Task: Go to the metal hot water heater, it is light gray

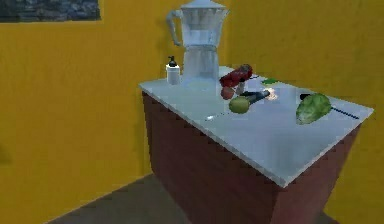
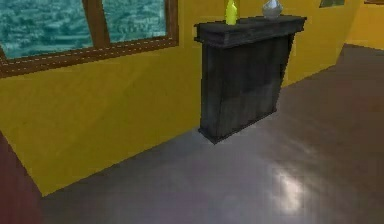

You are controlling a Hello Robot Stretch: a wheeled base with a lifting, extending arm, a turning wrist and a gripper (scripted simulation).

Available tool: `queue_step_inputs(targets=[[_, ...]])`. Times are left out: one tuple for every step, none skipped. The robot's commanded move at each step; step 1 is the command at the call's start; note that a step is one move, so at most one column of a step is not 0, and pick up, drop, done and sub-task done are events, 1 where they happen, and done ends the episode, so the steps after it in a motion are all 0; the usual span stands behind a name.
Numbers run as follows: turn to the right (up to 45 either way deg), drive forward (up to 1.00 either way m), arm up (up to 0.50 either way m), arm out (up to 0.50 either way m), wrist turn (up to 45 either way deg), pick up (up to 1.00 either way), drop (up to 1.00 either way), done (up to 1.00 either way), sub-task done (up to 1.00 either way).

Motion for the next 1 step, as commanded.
queue_step_inputs(targets=[[0.0,0.00,0.00,0.00,0.0,0.00,0.00,1.00,0.00]])
